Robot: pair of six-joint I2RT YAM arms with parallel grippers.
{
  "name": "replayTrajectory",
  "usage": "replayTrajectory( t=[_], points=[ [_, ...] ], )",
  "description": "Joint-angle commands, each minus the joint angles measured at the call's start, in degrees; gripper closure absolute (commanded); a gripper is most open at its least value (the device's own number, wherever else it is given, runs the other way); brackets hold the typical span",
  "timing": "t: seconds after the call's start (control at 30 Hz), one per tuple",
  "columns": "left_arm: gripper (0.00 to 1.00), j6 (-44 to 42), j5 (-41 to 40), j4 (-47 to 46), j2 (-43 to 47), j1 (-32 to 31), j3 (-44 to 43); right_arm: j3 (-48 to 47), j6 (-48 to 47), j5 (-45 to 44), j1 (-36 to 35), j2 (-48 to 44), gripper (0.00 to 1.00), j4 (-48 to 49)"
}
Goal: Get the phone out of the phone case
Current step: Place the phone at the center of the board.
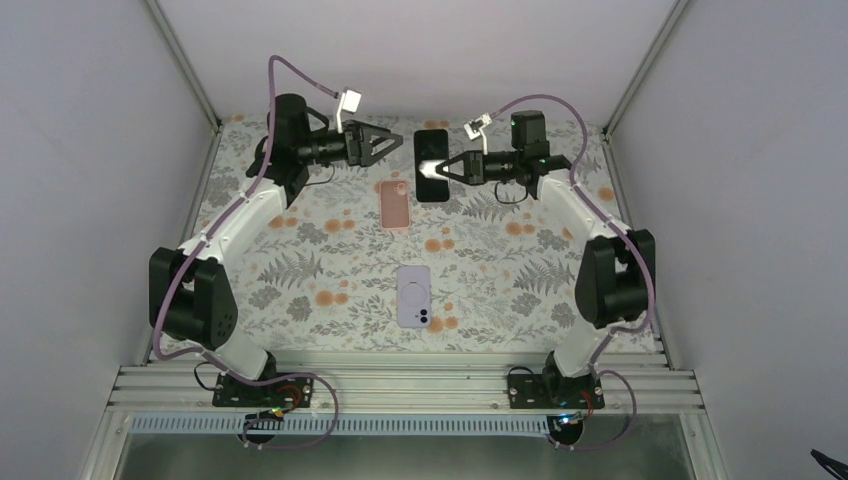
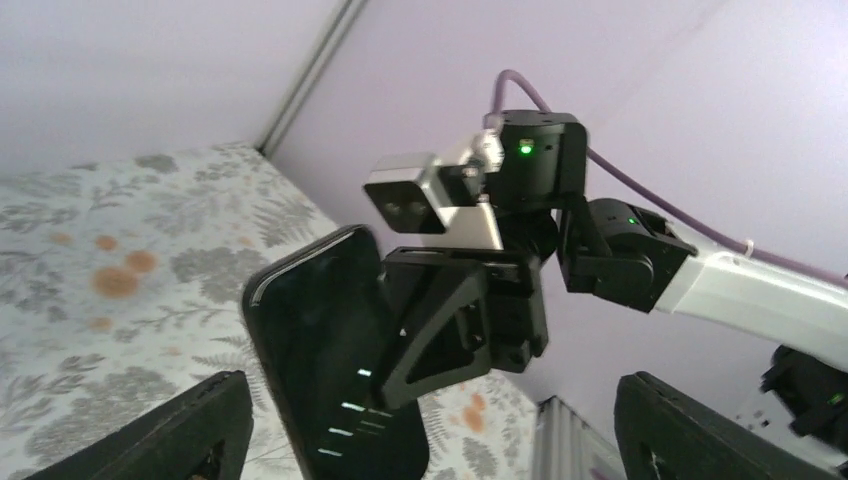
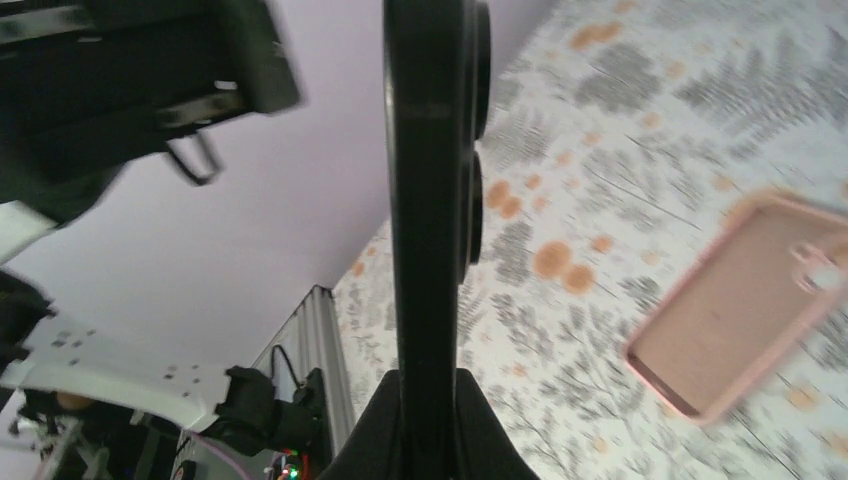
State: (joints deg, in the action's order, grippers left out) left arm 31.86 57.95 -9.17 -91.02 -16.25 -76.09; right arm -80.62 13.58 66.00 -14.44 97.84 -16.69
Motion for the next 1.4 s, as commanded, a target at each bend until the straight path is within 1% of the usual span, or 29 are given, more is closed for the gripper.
replayTrajectory(
  t=[0.0, 0.03, 0.07, 0.4, 0.63, 1.0, 1.37],
  points=[
    [0.04, -3.8, -4.3, 4.9, -0.8, 0.3, -1.2, -1.0, -1.5, -2.6, 2.3, 6.3, 0.96, -2.9],
    [0.00, -4.0, -4.4, 5.1, -0.8, 0.3, -1.2, -1.5, -2.0, -3.0, 2.7, 7.9, 0.96, -3.5],
    [0.00, -4.0, -4.6, 5.3, -0.7, 0.3, -1.2, -2.0, -2.3, -3.3, 3.0, 9.3, 0.96, -3.9],
    [0.00, -4.1, -5.2, 6.0, -1.5, 0.6, -2.0, -5.0, -0.3, -4.9, 4.2, 21.9, 0.96, -3.4],
    [0.00, -4.1, -5.3, 6.0, -1.9, 0.6, -1.8, -10.2, 1.5, -3.0, 4.6, 29.6, 0.96, -4.6],
    [0.00, -2.3, -4.3, 4.9, -4.2, 0.8, -2.0, -13.1, 5.7, 0.7, 4.7, 35.5, 0.96, -3.6],
    [0.00, -1.6, -4.3, 4.7, -5.2, 0.8, -2.0, -13.1, 10.0, 2.7, 3.6, 39.2, 0.96, -0.7]
  ],
)
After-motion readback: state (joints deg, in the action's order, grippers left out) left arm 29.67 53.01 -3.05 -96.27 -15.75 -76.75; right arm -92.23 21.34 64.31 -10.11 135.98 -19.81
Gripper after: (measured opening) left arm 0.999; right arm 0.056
